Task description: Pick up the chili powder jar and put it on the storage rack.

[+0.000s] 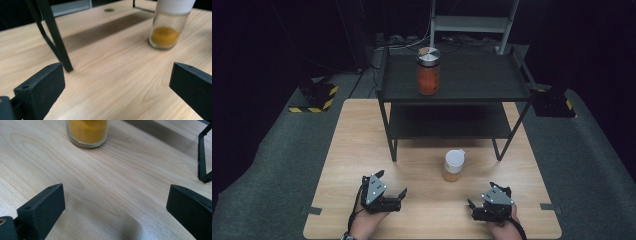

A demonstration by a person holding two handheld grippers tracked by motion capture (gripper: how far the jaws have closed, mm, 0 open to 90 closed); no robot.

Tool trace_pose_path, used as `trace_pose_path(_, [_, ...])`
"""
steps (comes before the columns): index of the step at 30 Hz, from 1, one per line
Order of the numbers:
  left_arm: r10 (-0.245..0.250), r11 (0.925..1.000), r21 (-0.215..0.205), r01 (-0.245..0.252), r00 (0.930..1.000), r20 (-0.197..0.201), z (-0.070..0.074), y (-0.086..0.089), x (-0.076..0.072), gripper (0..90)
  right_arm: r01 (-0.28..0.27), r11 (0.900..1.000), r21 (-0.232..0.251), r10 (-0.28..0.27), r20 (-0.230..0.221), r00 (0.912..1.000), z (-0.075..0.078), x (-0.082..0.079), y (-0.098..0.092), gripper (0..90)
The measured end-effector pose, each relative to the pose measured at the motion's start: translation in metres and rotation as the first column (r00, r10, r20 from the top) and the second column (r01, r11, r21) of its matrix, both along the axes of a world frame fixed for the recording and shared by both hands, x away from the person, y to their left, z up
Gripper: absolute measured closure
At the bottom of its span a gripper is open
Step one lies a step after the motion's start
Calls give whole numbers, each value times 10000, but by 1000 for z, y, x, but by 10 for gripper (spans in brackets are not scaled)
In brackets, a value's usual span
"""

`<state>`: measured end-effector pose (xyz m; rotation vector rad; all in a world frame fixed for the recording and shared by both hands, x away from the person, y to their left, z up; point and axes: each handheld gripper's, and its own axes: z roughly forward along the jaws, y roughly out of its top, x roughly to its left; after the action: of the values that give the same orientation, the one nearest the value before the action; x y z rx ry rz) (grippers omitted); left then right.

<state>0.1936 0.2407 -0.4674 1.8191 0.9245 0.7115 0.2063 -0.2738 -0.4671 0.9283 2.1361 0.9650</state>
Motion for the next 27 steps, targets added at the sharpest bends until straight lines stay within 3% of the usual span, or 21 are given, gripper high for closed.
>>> trace_pose_path(5, [187,9986,507,-176,9996,-202,-2,2,1,4,24,10000,-48,-24,7,10000,0,0,1,15])
trace_pose_path(14, [391,9953,912,-318,9961,-788,-6,0,4,5,55,9999,-126,-54,50,10000,0,-1,3,15])
trace_pose_path(19, [582,9888,1418,-459,9948,-839,-3,-5,4,6,33,9999,-120,-32,41,10000,0,-1,2,15])
trace_pose_path(22, [504,9831,1803,-325,9942,-954,-1,-10,6,5,42,9999,-119,-42,38,10000,0,-1,3,15])
trace_pose_path(27, [346,9714,2371,-149,9963,-793,0,-18,5,10,97,9999,-92,-97,53,9999,0,-1,3,15])
